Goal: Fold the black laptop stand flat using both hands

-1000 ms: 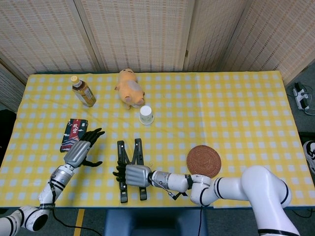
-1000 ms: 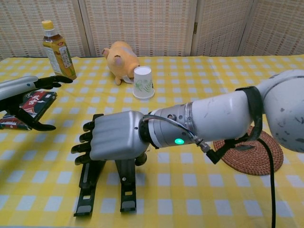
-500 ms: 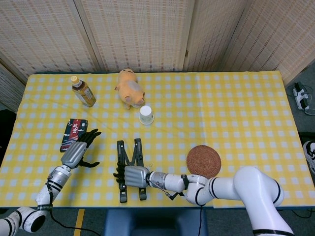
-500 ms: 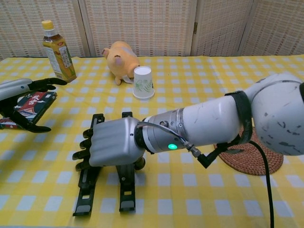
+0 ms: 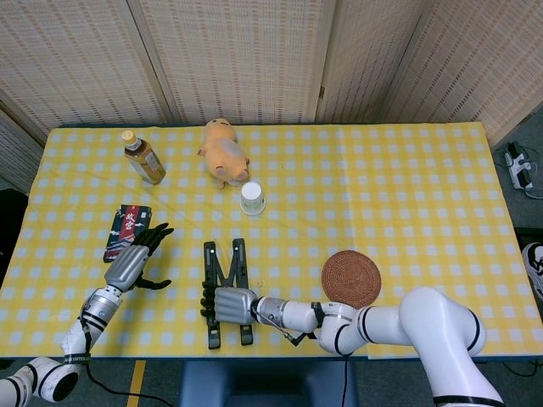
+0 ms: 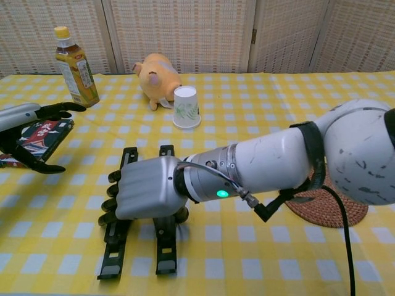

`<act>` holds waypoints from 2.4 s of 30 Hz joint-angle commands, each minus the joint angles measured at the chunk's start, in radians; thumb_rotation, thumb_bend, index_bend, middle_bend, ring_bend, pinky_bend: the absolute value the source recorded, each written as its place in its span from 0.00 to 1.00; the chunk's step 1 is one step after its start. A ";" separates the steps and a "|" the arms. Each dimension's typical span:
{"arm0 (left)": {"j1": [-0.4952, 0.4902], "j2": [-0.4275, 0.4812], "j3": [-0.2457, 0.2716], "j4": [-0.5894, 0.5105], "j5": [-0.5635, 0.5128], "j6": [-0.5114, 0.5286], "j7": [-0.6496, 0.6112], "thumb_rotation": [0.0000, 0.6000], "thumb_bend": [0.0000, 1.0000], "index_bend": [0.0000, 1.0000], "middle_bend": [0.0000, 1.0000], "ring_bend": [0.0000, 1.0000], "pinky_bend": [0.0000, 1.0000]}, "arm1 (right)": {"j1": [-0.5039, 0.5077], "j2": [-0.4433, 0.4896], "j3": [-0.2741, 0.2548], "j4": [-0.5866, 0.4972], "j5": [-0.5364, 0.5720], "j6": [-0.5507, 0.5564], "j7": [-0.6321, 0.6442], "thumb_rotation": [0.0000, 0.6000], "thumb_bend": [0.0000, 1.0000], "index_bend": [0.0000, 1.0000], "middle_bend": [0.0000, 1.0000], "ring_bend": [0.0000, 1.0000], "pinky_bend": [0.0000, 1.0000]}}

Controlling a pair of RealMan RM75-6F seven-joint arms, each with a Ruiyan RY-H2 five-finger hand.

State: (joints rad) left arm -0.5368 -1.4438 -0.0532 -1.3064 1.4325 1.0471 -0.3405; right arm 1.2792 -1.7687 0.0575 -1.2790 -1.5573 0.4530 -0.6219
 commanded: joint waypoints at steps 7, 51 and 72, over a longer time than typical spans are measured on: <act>0.001 -0.002 -0.002 0.001 0.005 0.003 0.000 1.00 0.21 0.00 0.00 0.00 0.00 | 0.000 0.012 -0.008 -0.007 -0.020 0.041 0.032 1.00 0.23 0.16 0.26 0.17 0.07; 0.089 0.151 -0.069 -0.180 -0.135 0.154 0.370 1.00 0.25 0.04 0.00 0.00 0.00 | -0.567 0.452 -0.105 -0.477 0.124 0.747 -0.026 1.00 0.23 0.00 0.05 0.13 0.04; 0.350 0.191 0.009 -0.272 -0.085 0.464 0.399 1.00 0.25 0.07 0.00 0.00 0.00 | -1.032 0.631 -0.178 -0.415 0.179 1.093 0.429 1.00 0.23 0.00 0.02 0.08 0.05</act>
State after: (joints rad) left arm -0.1966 -1.2524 -0.0518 -1.5728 1.3385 1.5032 0.0588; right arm 0.2614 -1.1403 -0.1176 -1.7064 -1.3740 1.5334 -0.2025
